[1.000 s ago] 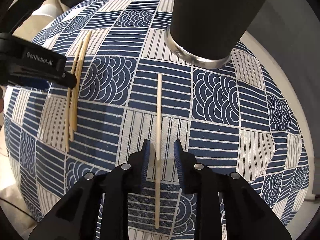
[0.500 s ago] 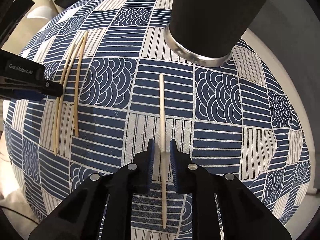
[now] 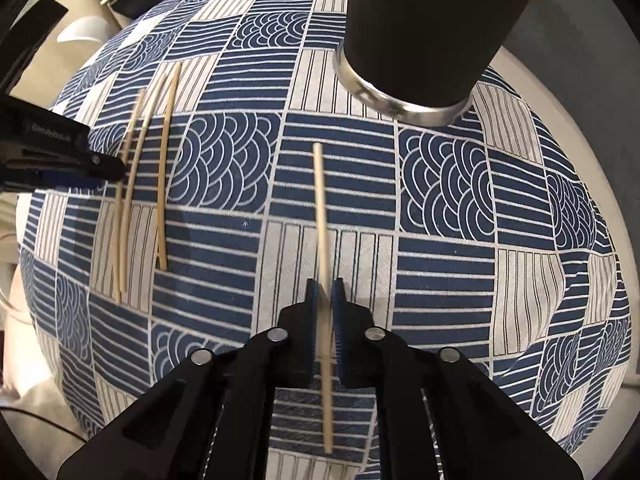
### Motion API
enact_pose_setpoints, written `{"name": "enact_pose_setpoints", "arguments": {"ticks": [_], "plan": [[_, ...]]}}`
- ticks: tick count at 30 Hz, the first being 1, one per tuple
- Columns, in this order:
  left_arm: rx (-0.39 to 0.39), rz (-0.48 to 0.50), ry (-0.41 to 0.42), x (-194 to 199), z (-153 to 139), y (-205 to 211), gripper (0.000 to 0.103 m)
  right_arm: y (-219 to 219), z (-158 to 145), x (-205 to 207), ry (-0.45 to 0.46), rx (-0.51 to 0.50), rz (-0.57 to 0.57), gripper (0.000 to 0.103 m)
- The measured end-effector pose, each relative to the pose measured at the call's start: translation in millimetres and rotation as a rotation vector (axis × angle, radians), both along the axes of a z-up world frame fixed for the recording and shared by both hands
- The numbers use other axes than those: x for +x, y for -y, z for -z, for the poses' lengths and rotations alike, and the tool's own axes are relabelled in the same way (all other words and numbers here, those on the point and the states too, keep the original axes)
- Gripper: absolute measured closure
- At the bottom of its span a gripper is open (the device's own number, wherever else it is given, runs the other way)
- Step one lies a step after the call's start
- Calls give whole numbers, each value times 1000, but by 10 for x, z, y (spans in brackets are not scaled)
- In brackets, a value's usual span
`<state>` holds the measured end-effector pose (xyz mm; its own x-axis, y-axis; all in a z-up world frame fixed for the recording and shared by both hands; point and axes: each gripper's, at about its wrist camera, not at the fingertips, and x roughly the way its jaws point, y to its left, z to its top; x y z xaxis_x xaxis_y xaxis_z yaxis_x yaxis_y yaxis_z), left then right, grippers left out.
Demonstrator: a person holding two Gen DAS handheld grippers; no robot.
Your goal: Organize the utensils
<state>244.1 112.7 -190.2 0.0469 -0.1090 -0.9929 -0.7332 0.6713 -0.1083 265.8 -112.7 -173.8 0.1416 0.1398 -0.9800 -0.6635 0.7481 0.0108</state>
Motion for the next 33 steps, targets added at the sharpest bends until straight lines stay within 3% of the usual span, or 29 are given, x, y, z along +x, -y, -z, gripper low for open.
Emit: {"name": "enact_pose_setpoints", "arguments": {"ticks": [3,9,13,18,22,25,27,33], "plan": [[-44,22,14,-1,11,-51,98,107,-12,-17,-41,71,33,98],[-25,129,35,-91,-28,-55,100,547,18,-105,-161,309,176,98],[10,214,46,-407,-101,-36,100,784,-38,-194,-164,394,242,98],[20,247,71,-594,-320,-355,101,915,-170,-299,-130,437,292,98],[83,314,74,-599,-461,-526,101,966,-346,-349,-65,482,331,98],[-14,285,87,-629,-446,-607,99,1013,-437,-408,-44,510,380,98],[-31,263,75,-621,-441,-628,89,1023,-441,-437,-49,507,408,98],[-45,227,40,-486,-277,-523,81,998,-466,-556,-46,475,436,98]]}}
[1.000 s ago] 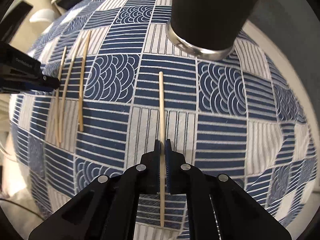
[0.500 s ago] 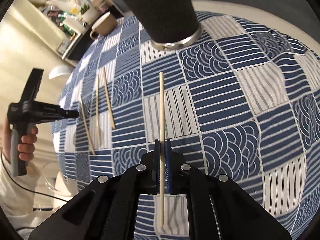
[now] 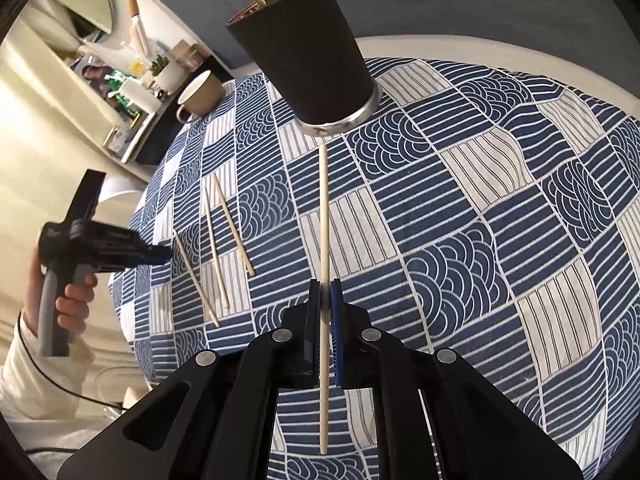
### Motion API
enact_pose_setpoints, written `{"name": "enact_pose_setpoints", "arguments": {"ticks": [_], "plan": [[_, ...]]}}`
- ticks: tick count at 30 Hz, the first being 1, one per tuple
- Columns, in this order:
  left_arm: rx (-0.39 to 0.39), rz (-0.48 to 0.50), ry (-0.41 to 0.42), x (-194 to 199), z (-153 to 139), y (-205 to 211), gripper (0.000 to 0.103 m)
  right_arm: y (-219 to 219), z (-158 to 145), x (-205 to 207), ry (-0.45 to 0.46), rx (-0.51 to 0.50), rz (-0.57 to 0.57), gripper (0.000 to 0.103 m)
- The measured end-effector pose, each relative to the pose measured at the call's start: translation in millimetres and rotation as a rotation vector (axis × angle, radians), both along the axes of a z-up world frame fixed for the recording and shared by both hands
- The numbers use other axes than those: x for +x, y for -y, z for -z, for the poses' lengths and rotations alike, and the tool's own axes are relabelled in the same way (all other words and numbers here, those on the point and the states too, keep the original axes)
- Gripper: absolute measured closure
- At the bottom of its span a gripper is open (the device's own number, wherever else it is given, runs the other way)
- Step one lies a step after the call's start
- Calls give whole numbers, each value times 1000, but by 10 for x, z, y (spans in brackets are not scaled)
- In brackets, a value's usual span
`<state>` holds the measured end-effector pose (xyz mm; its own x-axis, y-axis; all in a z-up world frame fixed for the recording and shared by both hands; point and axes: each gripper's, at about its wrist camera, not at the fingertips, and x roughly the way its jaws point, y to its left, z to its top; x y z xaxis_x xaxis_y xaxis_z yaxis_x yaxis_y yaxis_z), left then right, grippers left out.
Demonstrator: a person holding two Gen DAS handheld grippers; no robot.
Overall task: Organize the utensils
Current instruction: 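Lift the skewer upright with the right gripper toward the black cup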
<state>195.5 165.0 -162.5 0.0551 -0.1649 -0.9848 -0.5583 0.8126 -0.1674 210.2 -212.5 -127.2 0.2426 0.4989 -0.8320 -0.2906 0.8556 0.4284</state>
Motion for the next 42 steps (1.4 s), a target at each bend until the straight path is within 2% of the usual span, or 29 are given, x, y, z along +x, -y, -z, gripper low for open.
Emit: {"name": "enact_pose_setpoints", "arguments": {"ticks": [6,11,13,16,19,21,23,24,28,31,33,34,38,40,42], "plan": [[45,-29,-56,141,133,45,79,-3,18,-51,-8,-4,1,98],[128,-52,-88,321,231,261,80,-10,13,-50,-1,10,-4,98],[123,-68,-87,465,281,425,94,2,25,-43,-2,19,-4,98],[144,-7,-88,613,264,549,98,27,37,-61,3,26,-5,98],[119,52,-69,661,280,610,98,78,48,-76,7,38,-6,98],[80,74,-51,611,269,588,98,116,52,-71,10,44,-4,98],[78,79,-46,533,246,552,98,131,50,-52,10,43,-1,98],[70,79,-43,497,239,525,98,130,55,-37,9,35,1,95],[50,55,-29,391,193,392,98,-21,132,32,-24,-16,-36,94],[78,59,-15,355,132,323,98,-203,216,70,-27,-107,-72,93],[80,70,-4,302,124,189,98,-357,272,84,-22,-184,-103,83],[80,75,4,303,96,171,98,-404,286,85,-12,-215,-111,74],[115,129,37,285,-77,118,98,-588,388,94,4,-323,-121,79],[110,162,56,282,-168,144,98,-658,470,87,-8,-377,-125,91],[100,189,76,318,-219,167,98,-699,564,71,-18,-444,-117,97]]}}
